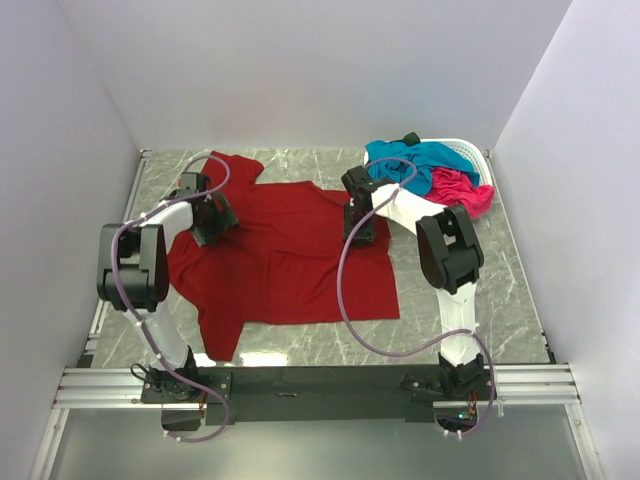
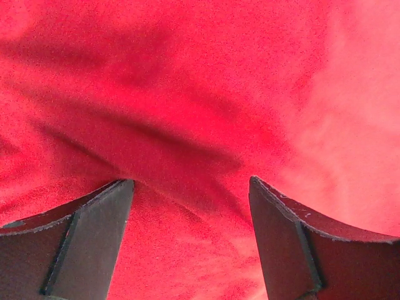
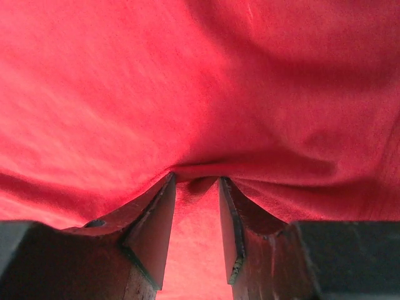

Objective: Fold and stack the t-shirts
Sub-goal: Flatten the tshirt out

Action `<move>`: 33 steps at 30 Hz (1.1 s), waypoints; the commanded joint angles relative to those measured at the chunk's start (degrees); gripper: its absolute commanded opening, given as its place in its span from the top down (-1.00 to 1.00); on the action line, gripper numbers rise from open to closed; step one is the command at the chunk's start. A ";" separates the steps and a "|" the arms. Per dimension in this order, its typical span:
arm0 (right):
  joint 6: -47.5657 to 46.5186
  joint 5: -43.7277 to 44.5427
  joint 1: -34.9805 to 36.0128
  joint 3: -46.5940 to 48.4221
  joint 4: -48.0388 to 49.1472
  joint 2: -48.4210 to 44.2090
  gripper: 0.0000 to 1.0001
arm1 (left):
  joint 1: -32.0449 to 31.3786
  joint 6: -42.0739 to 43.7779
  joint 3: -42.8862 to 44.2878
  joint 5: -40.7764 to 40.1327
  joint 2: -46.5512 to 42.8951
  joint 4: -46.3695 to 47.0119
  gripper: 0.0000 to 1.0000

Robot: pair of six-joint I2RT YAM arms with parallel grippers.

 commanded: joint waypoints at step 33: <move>-6.29 -9.68 -1.83 4.62 4.95 -8.73 0.06 | 0.97 -6.45 -13.29 -14.93 -32.53 -4.53 -0.52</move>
